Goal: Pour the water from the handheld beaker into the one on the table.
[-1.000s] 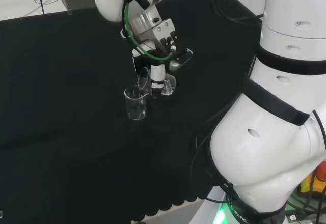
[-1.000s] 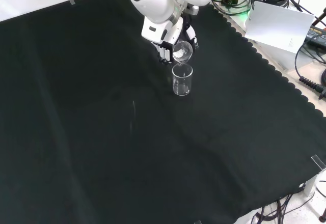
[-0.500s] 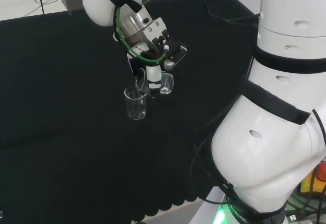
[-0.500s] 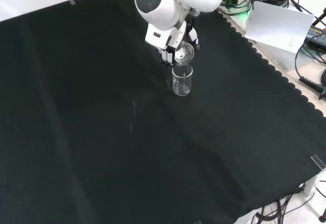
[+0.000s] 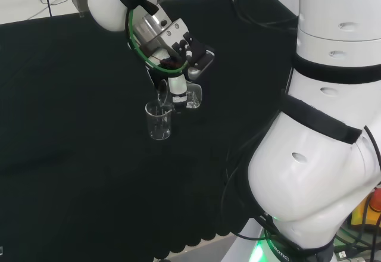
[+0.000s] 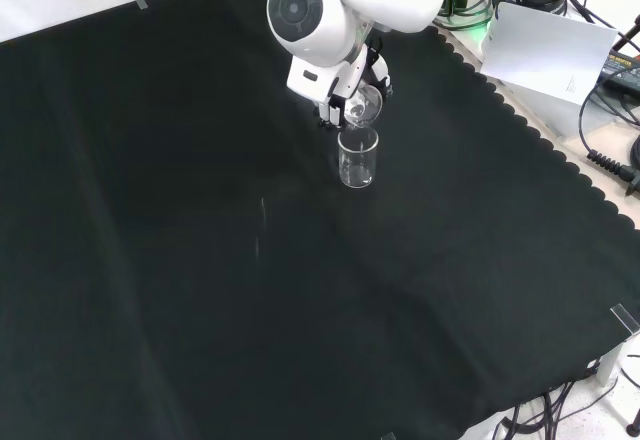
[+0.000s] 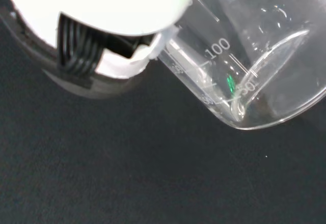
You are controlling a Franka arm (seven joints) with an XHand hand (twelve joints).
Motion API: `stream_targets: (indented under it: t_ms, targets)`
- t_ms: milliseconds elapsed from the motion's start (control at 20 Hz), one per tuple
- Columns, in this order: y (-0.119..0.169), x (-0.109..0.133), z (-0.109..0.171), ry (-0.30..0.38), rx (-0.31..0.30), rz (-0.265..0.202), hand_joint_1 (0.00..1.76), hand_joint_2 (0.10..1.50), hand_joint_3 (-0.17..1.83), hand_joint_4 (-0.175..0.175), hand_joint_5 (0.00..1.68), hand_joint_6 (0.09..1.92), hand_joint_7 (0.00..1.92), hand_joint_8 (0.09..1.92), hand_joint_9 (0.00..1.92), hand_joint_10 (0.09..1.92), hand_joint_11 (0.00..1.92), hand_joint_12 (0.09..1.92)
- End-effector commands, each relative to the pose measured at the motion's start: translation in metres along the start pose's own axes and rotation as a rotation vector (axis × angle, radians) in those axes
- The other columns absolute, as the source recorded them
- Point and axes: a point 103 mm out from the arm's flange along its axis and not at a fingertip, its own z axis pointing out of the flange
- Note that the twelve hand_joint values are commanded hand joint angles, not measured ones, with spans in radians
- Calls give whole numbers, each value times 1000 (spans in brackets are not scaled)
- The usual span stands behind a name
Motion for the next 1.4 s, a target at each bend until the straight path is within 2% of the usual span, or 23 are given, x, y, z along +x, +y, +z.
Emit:
stream_targets:
  t_ms: [50,950,1400]
  targets:
    - [0,1,-4,-17,44,11,1334,554,719,-175,1461,311,1522,267,1757,257,1498,664]
    - [4,10,-9,-72,150,82,1334,552,722,-175,1464,307,1525,261,1763,247,1501,664]
    - [8,14,-17,-87,186,97,1334,552,723,-175,1465,306,1527,259,1765,243,1501,664]
